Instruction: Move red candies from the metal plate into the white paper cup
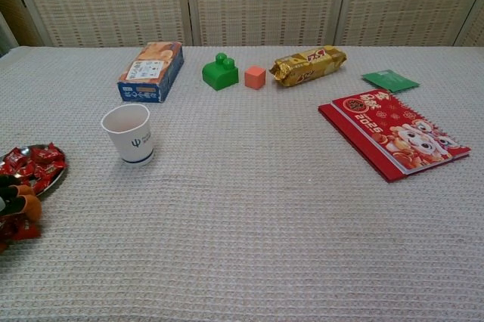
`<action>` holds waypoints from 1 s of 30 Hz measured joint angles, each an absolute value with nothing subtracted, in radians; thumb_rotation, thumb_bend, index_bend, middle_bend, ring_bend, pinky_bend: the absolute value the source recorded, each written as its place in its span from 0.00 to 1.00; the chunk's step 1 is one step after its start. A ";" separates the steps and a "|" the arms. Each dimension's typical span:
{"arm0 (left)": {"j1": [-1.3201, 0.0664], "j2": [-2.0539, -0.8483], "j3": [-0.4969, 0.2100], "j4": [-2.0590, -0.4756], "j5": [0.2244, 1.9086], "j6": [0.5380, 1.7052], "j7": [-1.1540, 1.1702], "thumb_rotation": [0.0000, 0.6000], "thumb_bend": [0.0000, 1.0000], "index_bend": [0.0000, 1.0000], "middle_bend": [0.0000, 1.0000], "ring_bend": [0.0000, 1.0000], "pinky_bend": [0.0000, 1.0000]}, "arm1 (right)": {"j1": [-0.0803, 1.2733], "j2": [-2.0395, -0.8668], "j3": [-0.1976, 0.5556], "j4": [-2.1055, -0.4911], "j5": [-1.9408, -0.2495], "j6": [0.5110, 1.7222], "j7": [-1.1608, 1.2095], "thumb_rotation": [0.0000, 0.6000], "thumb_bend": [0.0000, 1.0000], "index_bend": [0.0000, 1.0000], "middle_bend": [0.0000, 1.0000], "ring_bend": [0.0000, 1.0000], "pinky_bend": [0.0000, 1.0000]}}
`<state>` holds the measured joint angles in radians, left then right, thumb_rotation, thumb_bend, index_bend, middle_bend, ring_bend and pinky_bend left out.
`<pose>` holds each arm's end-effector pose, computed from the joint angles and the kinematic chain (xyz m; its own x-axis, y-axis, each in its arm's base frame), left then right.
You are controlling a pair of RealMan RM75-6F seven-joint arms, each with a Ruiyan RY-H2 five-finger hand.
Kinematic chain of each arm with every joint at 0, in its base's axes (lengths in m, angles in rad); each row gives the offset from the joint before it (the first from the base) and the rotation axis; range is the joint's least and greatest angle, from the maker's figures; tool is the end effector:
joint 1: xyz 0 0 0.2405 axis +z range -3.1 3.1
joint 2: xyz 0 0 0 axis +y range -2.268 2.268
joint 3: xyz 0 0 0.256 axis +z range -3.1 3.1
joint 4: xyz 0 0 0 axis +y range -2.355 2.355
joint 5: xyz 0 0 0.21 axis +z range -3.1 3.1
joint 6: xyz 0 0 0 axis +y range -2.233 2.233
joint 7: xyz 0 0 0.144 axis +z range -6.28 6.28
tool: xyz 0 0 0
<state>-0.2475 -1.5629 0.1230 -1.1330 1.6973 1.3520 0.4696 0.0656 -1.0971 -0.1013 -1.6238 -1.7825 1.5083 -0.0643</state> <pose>-0.3065 0.1916 0.0018 0.8282 0.0032 0.5604 0.5045 -0.4398 -0.7430 -0.2873 -0.1370 0.1334 0.4802 -0.1169 0.8693 -0.8576 -0.2706 0.4374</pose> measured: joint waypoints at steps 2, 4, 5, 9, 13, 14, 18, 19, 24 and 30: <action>-0.247 -1.565 0.122 -1.124 1.697 1.351 0.467 1.00 0.37 0.41 0.37 0.32 0.85 | 0.066 -1.096 -0.102 -1.626 -1.784 1.507 -0.065 1.00 0.05 0.00 0.00 0.00 0.00; -0.246 -1.566 0.123 -1.120 1.698 1.350 0.466 1.00 0.38 0.42 0.38 0.33 0.86 | 0.065 -1.096 -0.102 -1.627 -1.784 1.507 -0.066 1.00 0.05 0.00 0.00 0.00 0.00; -0.245 -1.566 0.124 -1.118 1.699 1.350 0.465 1.00 0.38 0.42 0.38 0.33 0.86 | 0.065 -1.095 -0.102 -1.627 -1.783 1.508 -0.066 1.00 0.05 0.00 0.00 0.00 0.00; -0.243 -1.564 0.127 -1.114 1.701 1.351 0.457 1.00 0.38 0.43 0.38 0.34 0.88 | 0.064 -1.095 -0.100 -1.627 -1.782 1.509 -0.066 1.00 0.05 0.00 0.00 0.00 0.00; -0.240 -1.567 0.127 -1.101 1.702 1.355 0.440 1.00 0.42 0.50 0.45 0.42 0.92 | 0.064 -1.095 -0.100 -1.627 -1.781 1.507 -0.067 1.00 0.05 0.00 0.00 0.00 0.00; -0.239 -1.569 0.127 -1.096 1.702 1.357 0.434 1.00 0.43 0.51 0.47 0.44 0.93 | 0.064 -1.095 -0.100 -1.627 -1.781 1.506 -0.068 1.00 0.05 0.00 0.00 0.00 0.00; -0.236 -1.575 0.123 -1.087 1.701 1.365 0.419 1.00 0.50 0.59 0.56 0.51 0.95 | 0.064 -1.095 -0.099 -1.628 -1.781 1.506 -0.068 1.00 0.05 0.00 0.00 0.00 0.00; -0.236 -1.576 0.122 -1.087 1.701 1.365 0.419 1.00 0.54 0.63 0.60 0.54 0.96 | 0.064 -1.095 -0.099 -1.628 -1.781 1.506 -0.068 1.00 0.05 0.00 0.00 0.00 0.00; -0.230 -1.586 0.110 -1.066 1.696 1.383 0.415 1.00 0.68 0.71 0.69 0.61 0.97 | 0.063 -1.096 -0.098 -1.628 -1.780 1.506 -0.071 1.00 0.05 0.00 0.00 0.00 0.00; -0.229 -1.585 0.102 -1.068 1.705 1.413 0.407 1.00 0.76 0.74 0.73 0.64 1.00 | 0.062 -1.096 -0.097 -1.629 -1.778 1.507 -0.069 1.00 0.05 0.00 0.00 0.00 0.00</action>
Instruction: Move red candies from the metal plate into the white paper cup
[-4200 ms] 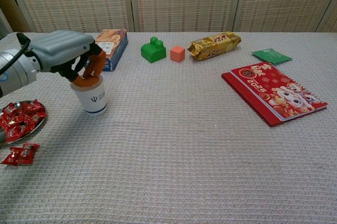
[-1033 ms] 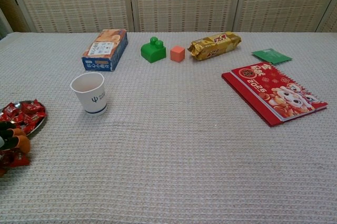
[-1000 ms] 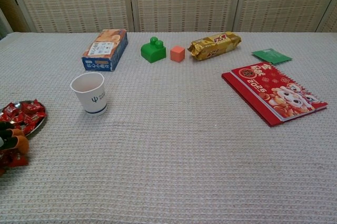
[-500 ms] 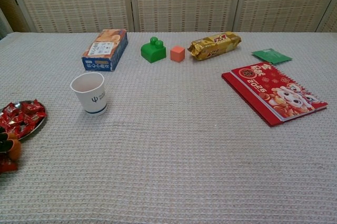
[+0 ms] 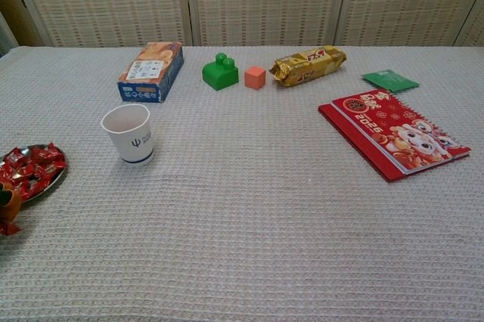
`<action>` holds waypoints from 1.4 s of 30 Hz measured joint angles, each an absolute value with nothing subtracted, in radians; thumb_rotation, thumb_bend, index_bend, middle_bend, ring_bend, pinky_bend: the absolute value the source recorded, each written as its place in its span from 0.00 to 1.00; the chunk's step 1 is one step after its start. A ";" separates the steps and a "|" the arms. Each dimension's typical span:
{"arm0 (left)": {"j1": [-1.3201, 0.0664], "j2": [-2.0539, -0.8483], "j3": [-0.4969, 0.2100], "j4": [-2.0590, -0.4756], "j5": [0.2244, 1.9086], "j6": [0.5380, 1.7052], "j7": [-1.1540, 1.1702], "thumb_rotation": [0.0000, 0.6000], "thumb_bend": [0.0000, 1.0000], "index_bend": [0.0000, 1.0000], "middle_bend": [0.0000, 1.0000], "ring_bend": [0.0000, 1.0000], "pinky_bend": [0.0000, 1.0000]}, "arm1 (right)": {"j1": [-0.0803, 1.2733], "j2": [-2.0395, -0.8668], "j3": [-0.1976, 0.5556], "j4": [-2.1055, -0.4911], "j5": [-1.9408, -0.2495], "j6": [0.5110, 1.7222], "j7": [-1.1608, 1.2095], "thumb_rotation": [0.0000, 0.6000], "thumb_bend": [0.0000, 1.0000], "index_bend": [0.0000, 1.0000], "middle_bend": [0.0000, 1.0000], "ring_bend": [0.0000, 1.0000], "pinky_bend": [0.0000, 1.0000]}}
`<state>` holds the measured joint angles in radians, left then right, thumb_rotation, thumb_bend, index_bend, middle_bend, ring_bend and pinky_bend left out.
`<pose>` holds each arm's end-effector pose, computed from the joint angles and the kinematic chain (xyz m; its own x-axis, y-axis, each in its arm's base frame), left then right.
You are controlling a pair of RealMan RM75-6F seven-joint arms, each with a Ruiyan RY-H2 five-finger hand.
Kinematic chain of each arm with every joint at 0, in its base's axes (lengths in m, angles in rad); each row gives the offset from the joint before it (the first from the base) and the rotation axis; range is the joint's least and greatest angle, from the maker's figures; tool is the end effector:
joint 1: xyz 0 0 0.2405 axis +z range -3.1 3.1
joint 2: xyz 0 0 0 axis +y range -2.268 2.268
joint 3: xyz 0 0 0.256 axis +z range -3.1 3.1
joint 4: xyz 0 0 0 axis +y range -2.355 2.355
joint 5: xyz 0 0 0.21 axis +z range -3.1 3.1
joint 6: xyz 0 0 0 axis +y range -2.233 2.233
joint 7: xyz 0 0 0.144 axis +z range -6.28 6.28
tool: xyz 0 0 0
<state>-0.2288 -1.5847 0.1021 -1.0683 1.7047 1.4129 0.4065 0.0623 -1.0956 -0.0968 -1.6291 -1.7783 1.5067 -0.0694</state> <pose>-0.3123 0.1944 0.0094 0.8026 -0.0322 0.5957 0.5374 -0.3946 -0.7453 -0.2871 -0.1371 0.1340 0.4810 -0.1148 0.8692 -0.8583 -0.2640 0.4401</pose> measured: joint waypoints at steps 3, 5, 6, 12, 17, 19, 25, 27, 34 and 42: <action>-0.233 -1.573 0.096 -1.095 1.716 1.436 0.403 1.00 0.77 0.74 0.73 0.65 1.00 | 0.063 -1.095 -0.095 -1.628 -1.775 1.505 -0.066 1.00 0.05 0.00 0.00 0.00 0.00; -0.238 -1.561 0.088 -1.126 1.721 1.443 0.404 1.00 0.77 0.74 0.73 0.65 1.00 | 0.065 -1.095 -0.093 -1.628 -1.771 1.501 -0.065 1.00 0.05 0.00 0.00 0.00 0.00; -0.242 -1.556 0.084 -1.143 1.722 1.444 0.406 1.00 0.77 0.74 0.73 0.65 1.00 | 0.066 -1.094 -0.092 -1.628 -1.769 1.500 -0.064 1.00 0.05 0.00 0.00 0.00 0.00; -0.290 -1.522 0.039 -1.272 1.723 1.427 0.419 1.00 0.77 0.74 0.73 0.65 1.00 | 0.071 -1.096 -0.085 -1.628 -1.753 1.487 -0.065 1.00 0.05 0.00 0.00 0.00 0.00; -0.378 -1.530 -0.049 -1.347 1.695 1.360 0.424 1.00 0.77 0.74 0.73 0.65 1.00 | 0.075 -1.100 -0.080 -1.631 -1.737 1.471 -0.077 1.00 0.05 0.00 0.00 0.00 0.00; -0.416 -1.542 -0.085 -1.354 1.674 1.320 0.433 1.00 0.77 0.74 0.73 0.65 1.00 | 0.076 -1.101 -0.077 -1.632 -1.730 1.468 -0.079 1.00 0.05 0.00 0.00 0.00 0.00; -0.544 -1.603 -0.188 -1.334 1.578 1.184 0.497 1.00 0.77 0.74 0.73 0.65 1.00 | 0.076 -1.100 -0.068 -1.633 -1.708 1.465 -0.080 1.00 0.05 0.00 0.00 0.00 0.00; -0.574 -1.629 -0.210 -1.310 1.553 1.161 0.512 1.00 0.77 0.74 0.73 0.65 1.00 | 0.076 -1.099 -0.067 -1.633 -1.701 1.463 -0.080 1.00 0.05 0.00 0.00 0.00 0.00; -0.626 -1.672 -0.224 -1.209 1.513 1.125 0.564 1.00 0.66 0.56 0.62 0.54 0.84 | 0.074 -1.097 -0.059 -1.633 -1.685 1.462 -0.078 1.00 0.05 0.00 0.00 0.00 0.00; -0.633 -1.640 -0.193 -1.221 1.483 1.104 0.577 1.00 0.54 0.35 0.46 0.41 0.72 | 0.080 -1.100 -0.058 -1.635 -1.682 1.451 -0.084 1.00 0.05 0.00 0.00 0.00 0.00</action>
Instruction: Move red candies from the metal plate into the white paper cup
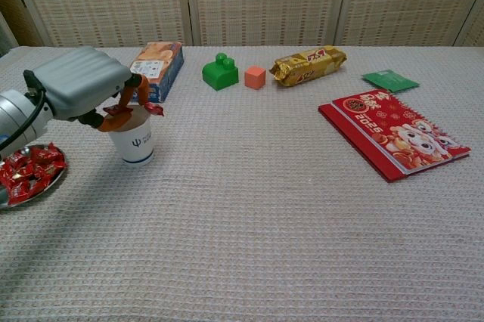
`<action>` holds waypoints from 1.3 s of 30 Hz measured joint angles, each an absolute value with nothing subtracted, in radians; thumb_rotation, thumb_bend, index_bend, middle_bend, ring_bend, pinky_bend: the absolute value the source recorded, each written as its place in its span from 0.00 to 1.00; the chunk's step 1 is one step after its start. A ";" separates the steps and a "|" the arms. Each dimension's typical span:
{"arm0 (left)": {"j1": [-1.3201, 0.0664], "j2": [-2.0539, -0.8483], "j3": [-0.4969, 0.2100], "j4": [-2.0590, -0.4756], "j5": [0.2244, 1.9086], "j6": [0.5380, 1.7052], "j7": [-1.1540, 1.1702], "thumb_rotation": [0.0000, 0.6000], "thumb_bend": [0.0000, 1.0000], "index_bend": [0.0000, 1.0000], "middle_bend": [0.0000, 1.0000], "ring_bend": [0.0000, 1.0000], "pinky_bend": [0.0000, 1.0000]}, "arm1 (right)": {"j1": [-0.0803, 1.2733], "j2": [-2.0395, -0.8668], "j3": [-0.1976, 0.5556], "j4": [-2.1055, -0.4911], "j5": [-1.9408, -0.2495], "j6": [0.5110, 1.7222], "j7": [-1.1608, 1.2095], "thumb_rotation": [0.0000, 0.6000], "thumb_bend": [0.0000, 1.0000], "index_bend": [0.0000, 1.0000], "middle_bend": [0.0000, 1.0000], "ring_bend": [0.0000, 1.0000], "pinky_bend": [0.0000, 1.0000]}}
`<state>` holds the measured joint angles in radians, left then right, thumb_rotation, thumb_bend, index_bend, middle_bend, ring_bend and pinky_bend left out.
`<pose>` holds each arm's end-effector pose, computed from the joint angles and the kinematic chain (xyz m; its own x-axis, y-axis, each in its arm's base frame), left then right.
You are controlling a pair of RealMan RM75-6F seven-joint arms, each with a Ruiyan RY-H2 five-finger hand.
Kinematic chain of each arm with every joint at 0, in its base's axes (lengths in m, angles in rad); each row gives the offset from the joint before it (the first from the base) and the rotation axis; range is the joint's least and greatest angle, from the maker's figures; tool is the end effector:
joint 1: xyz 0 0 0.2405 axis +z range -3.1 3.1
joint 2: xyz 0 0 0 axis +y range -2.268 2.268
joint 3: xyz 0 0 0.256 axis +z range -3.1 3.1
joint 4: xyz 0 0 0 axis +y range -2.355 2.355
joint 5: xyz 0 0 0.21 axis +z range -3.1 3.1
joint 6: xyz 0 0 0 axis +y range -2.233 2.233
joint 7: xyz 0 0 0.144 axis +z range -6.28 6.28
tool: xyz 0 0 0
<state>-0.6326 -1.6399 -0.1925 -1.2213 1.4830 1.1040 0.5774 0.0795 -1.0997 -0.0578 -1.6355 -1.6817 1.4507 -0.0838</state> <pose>-0.1746 0.3442 -0.0090 0.7448 -0.1559 0.6488 0.5414 -0.4271 -0.7242 -0.2958 -0.1528 0.1347 0.4877 -0.1283 0.8635 -0.8666 -0.1906 0.4612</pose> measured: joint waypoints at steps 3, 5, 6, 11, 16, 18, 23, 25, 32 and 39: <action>-0.631 -1.617 -0.185 -1.252 1.475 1.104 0.584 1.00 0.53 0.34 0.44 0.40 0.71 | 0.080 -1.102 -0.057 -1.636 -1.680 1.448 -0.088 1.00 0.05 0.00 0.00 0.00 0.00; -0.629 -1.602 -0.181 -1.274 1.467 1.103 0.589 1.00 0.52 0.33 0.44 0.39 0.71 | 0.081 -1.103 -0.058 -1.636 -1.682 1.447 -0.091 1.00 0.05 0.00 0.00 0.00 0.00; -0.629 -1.598 -0.179 -1.282 1.464 1.102 0.592 1.00 0.52 0.33 0.44 0.39 0.71 | 0.081 -1.103 -0.058 -1.637 -1.682 1.447 -0.092 1.00 0.05 0.00 0.00 0.00 0.00; -0.625 -1.576 -0.167 -1.311 1.444 1.104 0.596 1.00 0.51 0.33 0.43 0.39 0.71 | 0.081 -1.106 -0.057 -1.636 -1.680 1.449 -0.094 1.00 0.05 0.00 0.00 0.00 0.00; -0.620 -1.561 -0.153 -1.343 1.446 1.115 0.575 1.00 0.49 0.31 0.42 0.39 0.72 | 0.082 -1.108 -0.056 -1.636 -1.677 1.443 -0.099 1.00 0.05 0.00 0.00 0.00 0.00; -0.620 -1.561 -0.147 -1.350 1.456 1.123 0.563 1.00 0.47 0.29 0.38 0.36 0.68 | 0.084 -1.109 -0.056 -1.637 -1.677 1.441 -0.100 1.00 0.05 0.00 0.00 0.00 0.00; -0.628 -1.576 -0.142 -1.353 1.481 1.139 0.489 1.00 0.42 0.14 0.17 0.12 0.34 | 0.085 -1.109 -0.057 -1.638 -1.679 1.440 -0.099 1.00 0.05 0.00 0.00 0.00 0.00; -0.637 -1.594 -0.144 -1.349 1.489 1.143 0.462 1.00 0.41 0.11 0.13 0.07 0.24 | 0.087 -1.109 -0.058 -1.638 -1.678 1.435 -0.100 1.00 0.05 0.00 0.00 0.00 0.00; -0.676 -1.683 -0.143 -1.332 1.514 1.147 0.448 1.00 0.40 0.09 0.14 0.11 0.28 | 0.089 -1.105 -0.059 -1.636 -1.678 1.433 -0.086 1.00 0.05 0.00 0.00 0.00 0.00; -0.631 -1.649 -0.078 -1.408 1.536 1.191 0.539 1.00 0.41 0.10 0.14 0.11 0.45 | 0.085 -1.093 -0.064 -1.633 -1.688 1.446 -0.064 1.00 0.05 0.00 0.00 0.00 0.00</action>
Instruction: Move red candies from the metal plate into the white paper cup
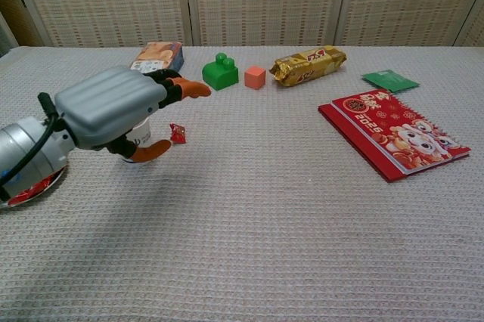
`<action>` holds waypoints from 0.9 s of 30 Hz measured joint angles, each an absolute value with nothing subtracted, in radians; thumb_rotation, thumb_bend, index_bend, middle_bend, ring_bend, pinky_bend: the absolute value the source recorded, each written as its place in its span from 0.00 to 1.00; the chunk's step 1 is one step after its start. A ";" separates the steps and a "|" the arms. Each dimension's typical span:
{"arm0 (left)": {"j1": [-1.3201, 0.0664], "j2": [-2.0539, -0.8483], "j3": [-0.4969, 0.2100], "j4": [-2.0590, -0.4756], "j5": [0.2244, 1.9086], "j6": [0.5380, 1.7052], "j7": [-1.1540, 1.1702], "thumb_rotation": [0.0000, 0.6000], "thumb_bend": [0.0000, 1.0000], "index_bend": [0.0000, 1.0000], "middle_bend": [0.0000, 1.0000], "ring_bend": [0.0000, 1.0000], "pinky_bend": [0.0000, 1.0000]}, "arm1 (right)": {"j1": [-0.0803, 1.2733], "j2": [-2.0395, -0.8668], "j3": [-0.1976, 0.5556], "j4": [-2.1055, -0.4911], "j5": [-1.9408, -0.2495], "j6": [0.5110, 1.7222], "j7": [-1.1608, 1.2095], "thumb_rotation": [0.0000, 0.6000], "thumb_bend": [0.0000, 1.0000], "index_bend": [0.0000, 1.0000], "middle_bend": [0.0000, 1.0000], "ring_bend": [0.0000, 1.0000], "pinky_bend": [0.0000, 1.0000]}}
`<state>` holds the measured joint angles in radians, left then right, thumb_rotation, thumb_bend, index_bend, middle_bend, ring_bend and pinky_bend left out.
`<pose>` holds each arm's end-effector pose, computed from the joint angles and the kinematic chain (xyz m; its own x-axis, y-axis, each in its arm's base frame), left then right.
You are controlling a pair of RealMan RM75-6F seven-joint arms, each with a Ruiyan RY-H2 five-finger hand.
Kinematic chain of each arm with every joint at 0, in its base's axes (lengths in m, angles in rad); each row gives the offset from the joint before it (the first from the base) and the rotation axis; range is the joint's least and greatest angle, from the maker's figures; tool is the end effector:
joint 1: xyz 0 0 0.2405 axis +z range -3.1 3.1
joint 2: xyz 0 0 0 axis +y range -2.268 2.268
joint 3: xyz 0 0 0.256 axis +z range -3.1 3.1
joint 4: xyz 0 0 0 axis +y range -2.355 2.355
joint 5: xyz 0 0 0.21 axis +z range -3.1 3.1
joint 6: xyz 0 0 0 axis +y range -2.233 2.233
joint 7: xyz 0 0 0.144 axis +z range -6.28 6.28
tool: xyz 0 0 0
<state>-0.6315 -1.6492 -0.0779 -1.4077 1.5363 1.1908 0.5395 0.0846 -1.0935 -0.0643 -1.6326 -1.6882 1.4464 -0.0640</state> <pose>-0.1378 0.2909 -0.0305 0.6222 -0.1083 0.7753 0.5964 -0.5760 -0.5591 -0.2962 -0.1526 0.1352 0.4802 -0.1390 0.8661 -0.8703 -0.1989 0.4506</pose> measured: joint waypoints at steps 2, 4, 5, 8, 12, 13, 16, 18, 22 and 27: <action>-0.592 -1.614 -0.047 -1.444 1.544 1.228 0.552 1.00 0.41 0.10 0.14 0.14 0.48 | 0.082 -1.092 -0.067 -1.633 -1.697 1.453 -0.062 1.00 0.05 0.00 0.00 0.00 0.00; -0.550 -1.585 -0.020 -1.461 1.550 1.272 0.556 1.00 0.40 0.10 0.16 0.18 0.55 | 0.080 -1.091 -0.070 -1.633 -1.705 1.460 -0.060 1.00 0.05 0.00 0.00 0.00 0.00; -0.519 -1.567 -0.002 -1.468 1.552 1.302 0.554 1.00 0.41 0.10 0.17 0.19 0.58 | 0.079 -1.091 -0.072 -1.634 -1.710 1.463 -0.059 1.00 0.05 0.00 0.00 0.00 0.00; -0.434 -1.526 0.039 -1.467 1.544 1.363 0.524 1.00 0.40 0.10 0.17 0.19 0.67 | 0.080 -1.093 -0.075 -1.634 -1.720 1.464 -0.061 1.00 0.05 0.00 0.00 0.00 0.00; -0.346 -1.495 0.077 -1.429 1.519 1.406 0.437 1.00 0.39 0.13 0.21 0.25 0.70 | 0.085 -1.097 -0.077 -1.635 -1.729 1.459 -0.065 1.00 0.05 0.00 0.00 0.00 0.00; -0.330 -1.493 0.084 -1.412 1.514 1.414 0.418 1.00 0.39 0.15 0.24 0.27 0.70 | 0.085 -1.098 -0.077 -1.635 -1.730 1.458 -0.066 1.00 0.05 0.00 0.00 0.00 0.00; -0.286 -1.496 0.103 -1.341 1.499 1.438 0.366 1.00 0.39 0.17 0.25 0.29 0.72 | 0.087 -1.100 -0.078 -1.635 -1.732 1.455 -0.068 1.00 0.05 0.00 0.00 0.00 0.00; -0.251 -1.505 0.113 -1.287 1.490 1.452 0.328 1.00 0.39 0.17 0.25 0.29 0.72 | 0.089 -1.102 -0.080 -1.636 -1.733 1.449 -0.072 1.00 0.05 0.00 0.00 0.00 0.00; -0.187 -1.526 0.127 -1.213 1.476 1.473 0.276 1.00 0.38 0.17 0.25 0.28 0.72 | 0.090 -1.104 -0.081 -1.636 -1.733 1.446 -0.078 1.00 0.05 0.00 0.00 0.00 0.00; -0.140 -1.553 0.134 -1.171 1.471 1.483 0.275 1.00 0.37 0.16 0.24 0.25 0.72 | 0.088 -1.106 -0.081 -1.637 -1.730 1.447 -0.084 1.00 0.05 0.00 0.00 0.00 0.00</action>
<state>-0.1404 -1.5529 0.1341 -1.1707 1.4709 1.4834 0.2748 0.0885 -1.1057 -0.0808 -1.6368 -1.7296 1.4467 -0.0835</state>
